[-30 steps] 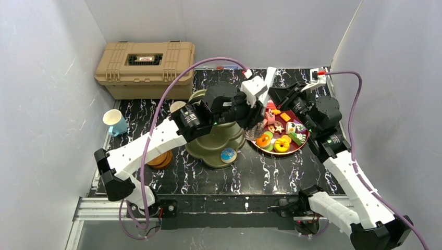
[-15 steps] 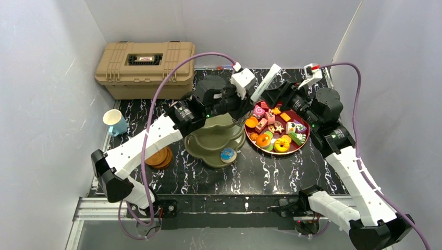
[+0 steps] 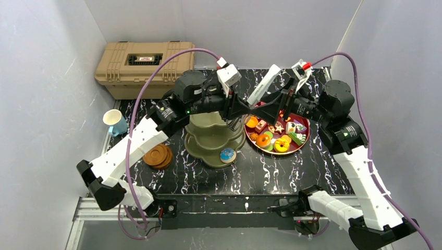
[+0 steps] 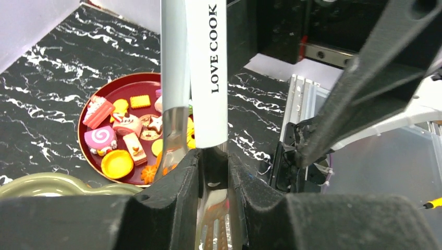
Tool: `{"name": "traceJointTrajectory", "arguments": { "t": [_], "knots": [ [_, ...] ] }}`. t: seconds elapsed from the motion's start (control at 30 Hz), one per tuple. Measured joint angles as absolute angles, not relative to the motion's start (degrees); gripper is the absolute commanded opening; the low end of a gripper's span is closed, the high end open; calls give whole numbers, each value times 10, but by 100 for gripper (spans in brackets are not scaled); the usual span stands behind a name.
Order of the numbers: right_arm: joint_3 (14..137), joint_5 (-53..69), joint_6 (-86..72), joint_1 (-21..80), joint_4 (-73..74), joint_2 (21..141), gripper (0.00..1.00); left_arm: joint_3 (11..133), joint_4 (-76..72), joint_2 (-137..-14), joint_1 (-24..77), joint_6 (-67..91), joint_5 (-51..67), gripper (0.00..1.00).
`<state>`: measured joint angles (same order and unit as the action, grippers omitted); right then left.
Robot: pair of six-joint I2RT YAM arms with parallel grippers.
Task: Serve the afternoon tea
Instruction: Adjust the clamp.
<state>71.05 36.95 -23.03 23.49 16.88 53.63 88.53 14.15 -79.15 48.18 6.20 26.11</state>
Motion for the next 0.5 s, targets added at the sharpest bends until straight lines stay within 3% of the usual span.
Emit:
{"name": "traceJointTrajectory", "arguments": {
  "t": [0.5],
  "knots": [
    [793,338,-221,237,251,579,98,866,132,-769,485,69,321,0]
  ]
}}
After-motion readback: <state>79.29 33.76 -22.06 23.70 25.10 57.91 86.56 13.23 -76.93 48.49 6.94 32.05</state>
